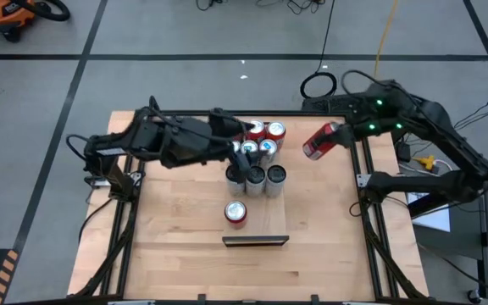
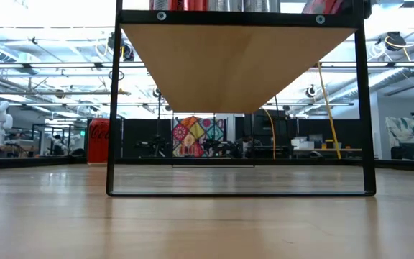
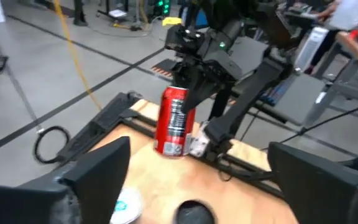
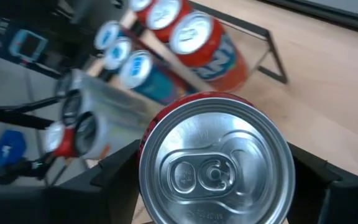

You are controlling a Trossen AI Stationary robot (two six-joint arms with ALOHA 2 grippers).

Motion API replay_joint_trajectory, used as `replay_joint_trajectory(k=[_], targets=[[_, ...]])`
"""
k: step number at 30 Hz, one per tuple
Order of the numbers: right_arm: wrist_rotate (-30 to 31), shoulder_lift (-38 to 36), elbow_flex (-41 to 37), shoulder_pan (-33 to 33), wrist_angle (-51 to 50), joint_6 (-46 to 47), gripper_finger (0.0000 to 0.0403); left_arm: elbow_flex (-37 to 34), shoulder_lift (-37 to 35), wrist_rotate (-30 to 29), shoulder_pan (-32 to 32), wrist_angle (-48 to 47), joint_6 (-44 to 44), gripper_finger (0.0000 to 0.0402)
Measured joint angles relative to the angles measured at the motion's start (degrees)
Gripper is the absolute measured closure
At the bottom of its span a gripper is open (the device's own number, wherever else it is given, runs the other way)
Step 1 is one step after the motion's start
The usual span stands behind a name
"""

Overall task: Place canned beverage on shelf
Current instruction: Put the right red soda can on the shelf aligned with the other red soda can

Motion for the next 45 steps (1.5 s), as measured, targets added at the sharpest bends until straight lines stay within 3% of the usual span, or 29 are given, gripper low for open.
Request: replay_joint_trajectory(k=[3, 13, 24, 36, 45], targets=[[-0.66, -2.48, 0.0, 2.1, 1.3, 2.58, 0.0133, -0.01, 1.86, 0.21, -0.92, 2.3, 1.99, 0.0007], [-4.54, -8.67, 0.0, 6.85, 9.95, 12.48, 0.0133, -0.01, 9.76, 1.12, -2.4, 15.92, 15.34, 0.0015], [-4.68, -8.96, 0.0, 10.86, 19.98, 15.66, 0.0133, 0.08, 12.75, -2.64, -1.65, 18.8, 13.32, 0.0015], [-4.42, -6.05, -0.02, 13.95, 26.96, 14.87, 0.0133, 0.04, 13.09, 4.03, 1.69, 19.1, 13.3, 0.0015], [-4.2, -4.23, 0.0, 16.21, 30.93, 14.22, 0.0133, 0.04, 13.09, 3.84, 1.64, 19.71, 13.3, 0.0015]])
